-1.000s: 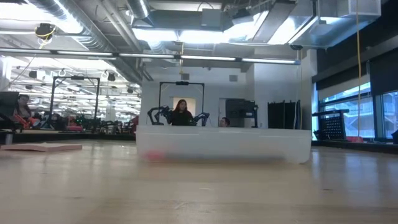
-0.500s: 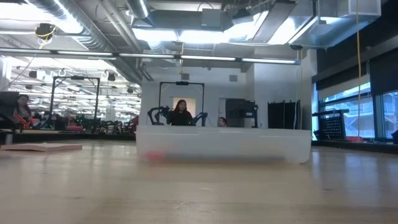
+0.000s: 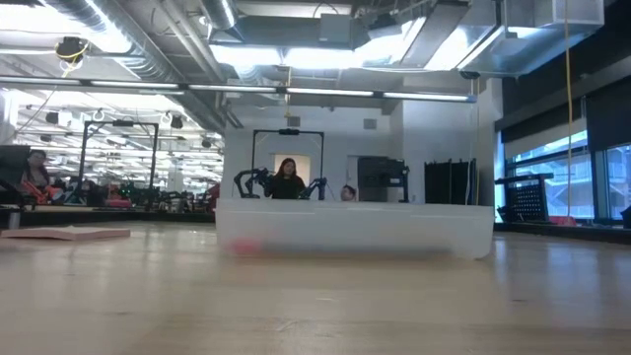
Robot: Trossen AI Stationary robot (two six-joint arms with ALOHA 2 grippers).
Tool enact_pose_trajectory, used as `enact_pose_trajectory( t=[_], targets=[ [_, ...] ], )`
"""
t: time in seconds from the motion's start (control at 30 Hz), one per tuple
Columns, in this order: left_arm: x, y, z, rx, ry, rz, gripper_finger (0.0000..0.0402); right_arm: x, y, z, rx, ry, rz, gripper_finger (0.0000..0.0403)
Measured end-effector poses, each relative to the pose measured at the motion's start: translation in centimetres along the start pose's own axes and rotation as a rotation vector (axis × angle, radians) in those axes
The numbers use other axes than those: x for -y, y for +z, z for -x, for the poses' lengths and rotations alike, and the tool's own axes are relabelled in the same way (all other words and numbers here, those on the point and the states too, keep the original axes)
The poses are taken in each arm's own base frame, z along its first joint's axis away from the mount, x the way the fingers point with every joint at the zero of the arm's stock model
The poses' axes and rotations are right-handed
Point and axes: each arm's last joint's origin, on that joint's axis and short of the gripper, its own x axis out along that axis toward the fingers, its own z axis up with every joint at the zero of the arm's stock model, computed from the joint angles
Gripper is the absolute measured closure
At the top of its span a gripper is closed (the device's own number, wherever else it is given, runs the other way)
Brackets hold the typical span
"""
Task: Pack school essentials
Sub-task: Put the yellow crayon box into the black supply box
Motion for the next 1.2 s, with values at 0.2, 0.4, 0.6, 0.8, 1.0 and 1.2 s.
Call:
enact_pose_trajectory(
  t=[0.2, 0.4, 0.6, 0.8, 1.0, 1.2],
  targets=[
    [0.0, 0.0, 0.0, 0.0, 0.0, 0.0, 0.0378, -0.1, -0.1, 0.0, -0.032, 0.013, -0.002, 0.0289],
    [0.0, 0.0, 0.0, -0.001, 0.0, 0.0, 0.0387, 0.4, -0.2, 0.0, -0.06, -0.041, -0.144, 0.0289],
    [0.0, 0.0, 0.0, 0.0, 0.0, 0.0, 0.0395, 0.5, -0.9, -0.7, -0.154, -0.115, -0.35, 0.0289],
    [0.0, 0.0, 0.0, 0.0, 0.0, 0.0, 0.0401, 0.0, -1.7, -1.8, -0.228, -0.177, -0.463, 0.0289],
    [0.0, 0.0, 0.0, -0.001, 0.0, 0.0, 0.0391, -0.4, -2.6, -3.1, -0.287, -0.267, -0.578, 0.0289],
    [0.0, 0.0, 0.0, -0.001, 0.0, 0.0, 0.038, -0.9, -3.3, -4.0, -0.335, -0.279, -0.584, 0.0286]
  ],
)
